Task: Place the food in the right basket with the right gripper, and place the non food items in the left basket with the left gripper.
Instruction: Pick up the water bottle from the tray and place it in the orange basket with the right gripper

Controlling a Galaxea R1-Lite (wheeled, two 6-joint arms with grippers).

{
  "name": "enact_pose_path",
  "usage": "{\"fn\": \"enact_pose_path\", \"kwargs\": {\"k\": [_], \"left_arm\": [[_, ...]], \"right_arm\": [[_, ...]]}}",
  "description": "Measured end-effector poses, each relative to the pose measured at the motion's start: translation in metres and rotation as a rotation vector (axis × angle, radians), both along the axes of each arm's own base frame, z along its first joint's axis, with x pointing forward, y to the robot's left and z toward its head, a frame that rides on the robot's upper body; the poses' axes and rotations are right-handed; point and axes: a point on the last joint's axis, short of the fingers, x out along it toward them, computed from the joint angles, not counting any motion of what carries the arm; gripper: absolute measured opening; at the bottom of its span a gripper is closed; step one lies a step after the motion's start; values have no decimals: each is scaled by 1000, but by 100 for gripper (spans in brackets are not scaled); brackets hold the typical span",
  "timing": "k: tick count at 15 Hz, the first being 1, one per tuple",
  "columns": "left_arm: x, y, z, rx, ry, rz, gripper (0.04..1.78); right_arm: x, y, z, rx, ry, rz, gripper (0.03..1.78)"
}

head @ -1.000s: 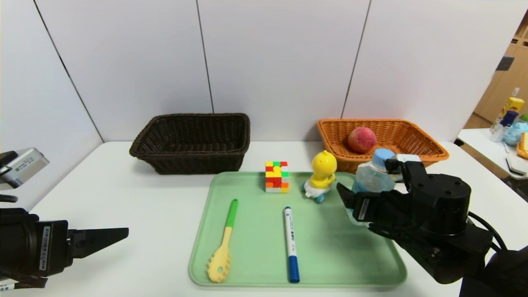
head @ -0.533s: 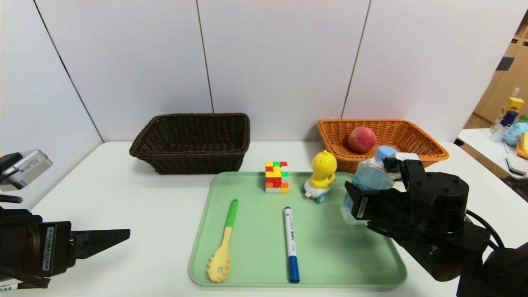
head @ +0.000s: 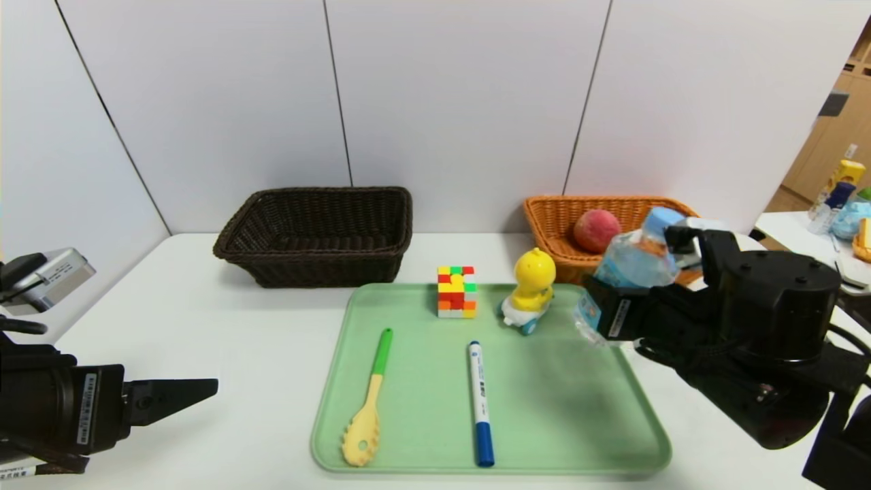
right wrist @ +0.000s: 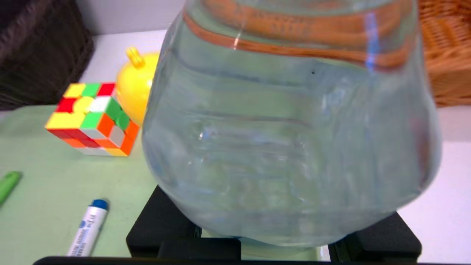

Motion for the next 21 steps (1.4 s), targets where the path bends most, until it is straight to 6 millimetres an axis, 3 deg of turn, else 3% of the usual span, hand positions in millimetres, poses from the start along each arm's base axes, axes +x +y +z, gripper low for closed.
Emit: {"fn": "enact_pose_path", "kwargs": {"k": [4, 6, 9, 12, 15, 21], "left_arm": [[4, -1, -1, 3, 12, 0, 178], [6, -1, -1, 4, 15, 0, 178], [10, -2, 1, -8, -28, -2, 178], [13, -3, 1, -9, -27, -2, 178], [16, -4, 0, -7, -23, -2, 178], [22, -5, 0, -11, -40, -2, 178]], "right_arm": [[1, -14, 81, 66, -31, 38, 86], [4, -39, 118, 83, -19, 30, 86], [19, -78, 138, 75, 18, 1, 86], [47, -109, 137, 42, 25, -86, 86], [77, -122, 128, 40, 10, -127, 86], [137, -134, 80, 24, 16, -168, 86]]}}
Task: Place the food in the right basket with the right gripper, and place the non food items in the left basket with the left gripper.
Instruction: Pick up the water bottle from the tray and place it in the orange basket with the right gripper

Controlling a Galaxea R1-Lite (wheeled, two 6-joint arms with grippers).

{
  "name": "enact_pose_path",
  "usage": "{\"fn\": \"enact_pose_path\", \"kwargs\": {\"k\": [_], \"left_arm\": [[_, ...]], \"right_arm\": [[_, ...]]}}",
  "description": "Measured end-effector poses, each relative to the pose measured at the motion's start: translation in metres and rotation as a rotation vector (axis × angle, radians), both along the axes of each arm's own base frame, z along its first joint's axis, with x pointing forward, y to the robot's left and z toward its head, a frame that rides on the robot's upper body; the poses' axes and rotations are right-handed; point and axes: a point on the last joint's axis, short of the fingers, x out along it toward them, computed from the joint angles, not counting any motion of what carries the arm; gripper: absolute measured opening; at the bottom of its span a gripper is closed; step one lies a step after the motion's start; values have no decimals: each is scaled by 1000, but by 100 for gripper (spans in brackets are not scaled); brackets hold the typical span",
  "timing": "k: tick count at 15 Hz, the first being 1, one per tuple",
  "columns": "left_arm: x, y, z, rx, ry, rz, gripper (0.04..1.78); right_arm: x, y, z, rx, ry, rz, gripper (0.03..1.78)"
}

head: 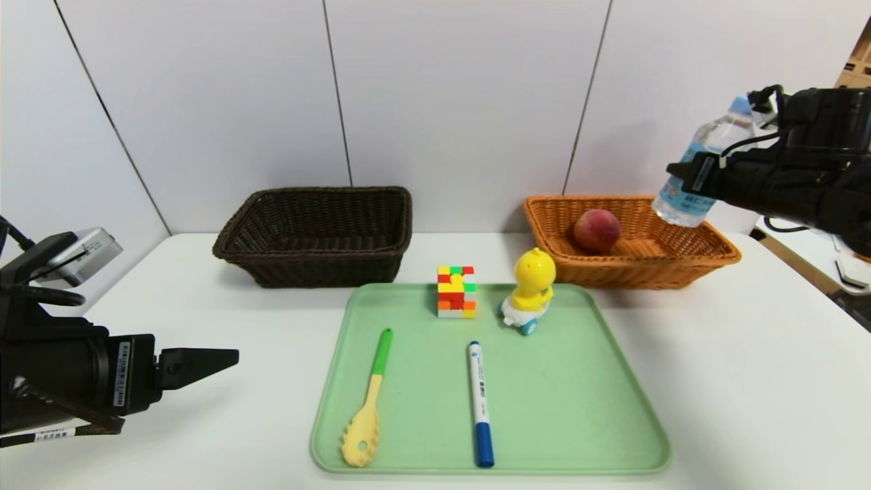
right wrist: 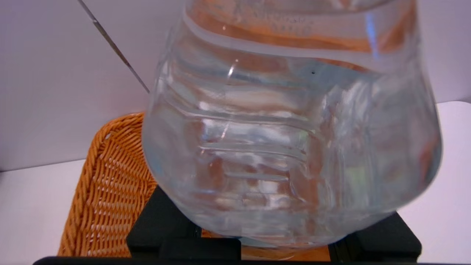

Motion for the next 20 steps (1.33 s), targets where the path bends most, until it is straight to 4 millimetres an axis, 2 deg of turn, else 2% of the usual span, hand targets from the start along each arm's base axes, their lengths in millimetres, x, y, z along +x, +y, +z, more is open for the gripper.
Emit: {"fn": "enact_pose_path", "kwargs": {"k": [5, 11, 18, 20], "left_arm": [[1, 0, -1, 1, 4, 0, 178], [1, 0, -2, 1, 11, 1, 178], [1, 0, -3, 1, 13, 1, 178], [2, 0, -3, 1, 14, 1, 178]], "right_arm": [[31, -4, -35, 0, 52, -15, 86], [54, -6, -54, -7, 79, -30, 86], [70, -10, -76, -43, 118, -47, 86], [74, -11, -79, -54, 116, -47, 99]]}}
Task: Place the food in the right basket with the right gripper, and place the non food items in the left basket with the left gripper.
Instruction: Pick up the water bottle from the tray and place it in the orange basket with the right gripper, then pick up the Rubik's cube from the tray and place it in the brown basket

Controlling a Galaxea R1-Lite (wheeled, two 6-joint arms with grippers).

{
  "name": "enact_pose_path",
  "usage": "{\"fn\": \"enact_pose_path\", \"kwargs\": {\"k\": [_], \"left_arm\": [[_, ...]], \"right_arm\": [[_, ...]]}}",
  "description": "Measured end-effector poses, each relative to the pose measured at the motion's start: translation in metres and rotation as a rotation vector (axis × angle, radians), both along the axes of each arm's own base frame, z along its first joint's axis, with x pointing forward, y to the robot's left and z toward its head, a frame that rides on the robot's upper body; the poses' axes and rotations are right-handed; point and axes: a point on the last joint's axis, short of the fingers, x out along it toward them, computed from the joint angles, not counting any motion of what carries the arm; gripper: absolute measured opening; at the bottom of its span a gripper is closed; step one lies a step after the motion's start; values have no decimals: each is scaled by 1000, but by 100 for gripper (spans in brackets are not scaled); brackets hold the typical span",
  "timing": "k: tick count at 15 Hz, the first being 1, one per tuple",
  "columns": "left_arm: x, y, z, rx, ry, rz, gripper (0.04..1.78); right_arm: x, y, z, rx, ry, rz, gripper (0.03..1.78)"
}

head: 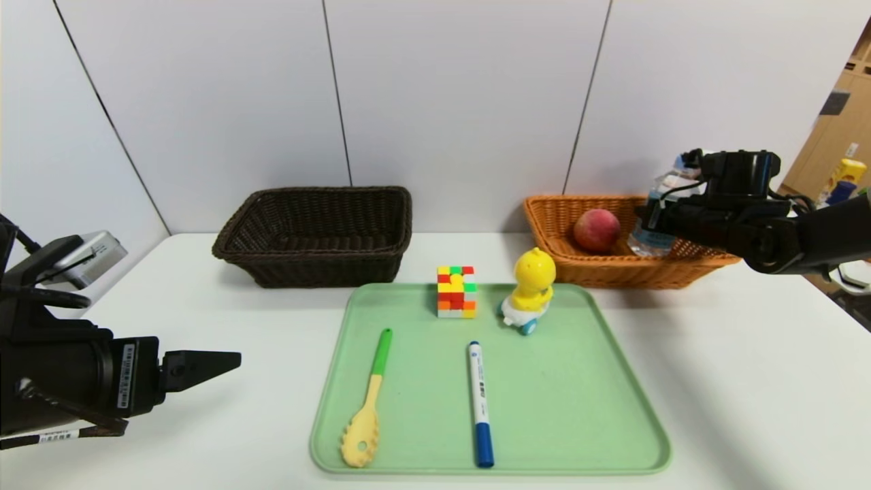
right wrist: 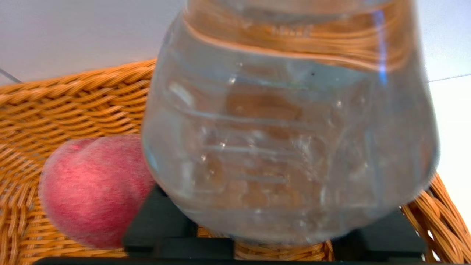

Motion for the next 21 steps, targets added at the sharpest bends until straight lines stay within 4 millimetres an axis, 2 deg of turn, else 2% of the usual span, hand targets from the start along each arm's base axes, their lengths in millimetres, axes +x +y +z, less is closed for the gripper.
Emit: {"fn": "enact_pose_path", "kwargs": {"k": [5, 9, 12, 14, 16, 19, 21], "left_arm": [[1, 0, 0, 0, 0, 0, 178], [3, -1, 8, -10, -26, 5, 178], [7, -2, 19, -25, -58, 7, 178], [8, -2, 22, -23, -70, 7, 178], [9, -2, 25, -18, -83, 9, 178], [10, -4, 31, -24, -113, -2, 178], [10, -6, 38, -27, -119, -13, 178]], "right_arm": [[2, -1, 4, -5, -37, -4, 134], [-9, 1, 40, -30, -92, 0, 148], [-35, 2, 91, -29, -94, 8, 156], [-60, 4, 123, -13, -41, 33, 159], [-88, 7, 148, 26, 41, 112, 162], [-130, 11, 165, 71, 236, 179, 165], [-155, 14, 161, 76, 414, 198, 166]]}}
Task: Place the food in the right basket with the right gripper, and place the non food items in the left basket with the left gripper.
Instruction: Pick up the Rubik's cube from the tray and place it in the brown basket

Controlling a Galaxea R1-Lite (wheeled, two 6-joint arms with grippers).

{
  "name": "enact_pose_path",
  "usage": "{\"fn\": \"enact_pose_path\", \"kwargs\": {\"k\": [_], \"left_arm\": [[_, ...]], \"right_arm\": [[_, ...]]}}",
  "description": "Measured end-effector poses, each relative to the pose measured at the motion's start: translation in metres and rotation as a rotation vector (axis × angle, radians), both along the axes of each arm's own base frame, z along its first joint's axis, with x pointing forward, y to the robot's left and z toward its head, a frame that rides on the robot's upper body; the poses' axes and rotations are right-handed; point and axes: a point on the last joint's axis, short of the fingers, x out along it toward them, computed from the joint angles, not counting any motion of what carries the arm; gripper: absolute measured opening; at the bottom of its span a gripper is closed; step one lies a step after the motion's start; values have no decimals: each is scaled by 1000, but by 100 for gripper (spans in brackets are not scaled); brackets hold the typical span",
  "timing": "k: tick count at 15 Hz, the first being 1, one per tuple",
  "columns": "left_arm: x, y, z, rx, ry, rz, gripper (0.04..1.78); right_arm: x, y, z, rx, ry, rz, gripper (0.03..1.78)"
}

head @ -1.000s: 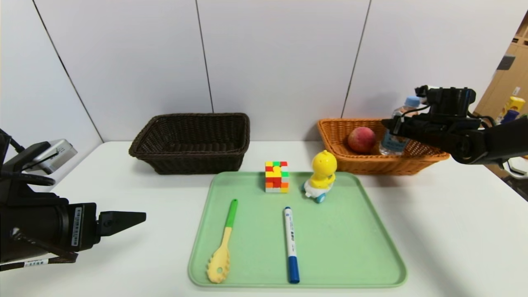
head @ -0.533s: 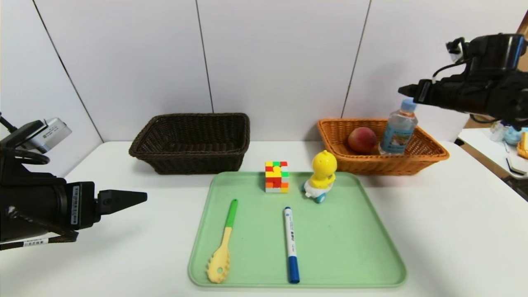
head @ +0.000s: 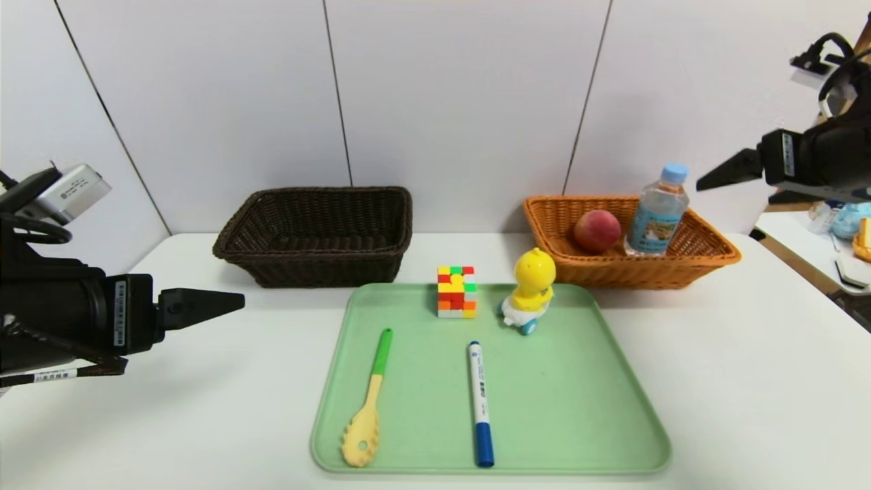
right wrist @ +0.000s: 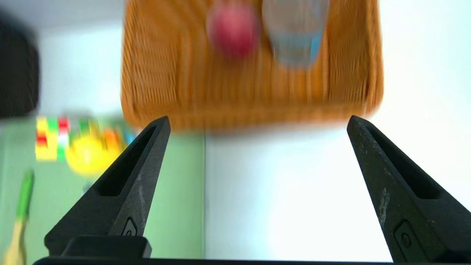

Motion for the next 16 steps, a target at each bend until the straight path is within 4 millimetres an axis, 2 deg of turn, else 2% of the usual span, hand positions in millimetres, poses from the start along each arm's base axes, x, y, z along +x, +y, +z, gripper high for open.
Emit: {"fn": "enact_pose_path", "kwargs": {"k": [2, 5, 7, 12, 16], "left_arm": [[-2, -4, 10, 3, 29, -24, 178], [-1, -16, 37, -8, 124, -58, 178], [6, -30, 49, -10, 198, -83, 178], [31, -101, 45, 65, 219, -53, 178], [22, -160, 30, 55, 164, -208, 178]], "right_arm": [[-23, 4, -12, -21, 161, 58, 167], [-41, 11, -13, 3, 219, 69, 168], [-52, 14, -14, 22, 276, 60, 169], [-59, 18, -14, 89, 304, -10, 169], [-65, 22, -19, 81, 230, 5, 170]]}}
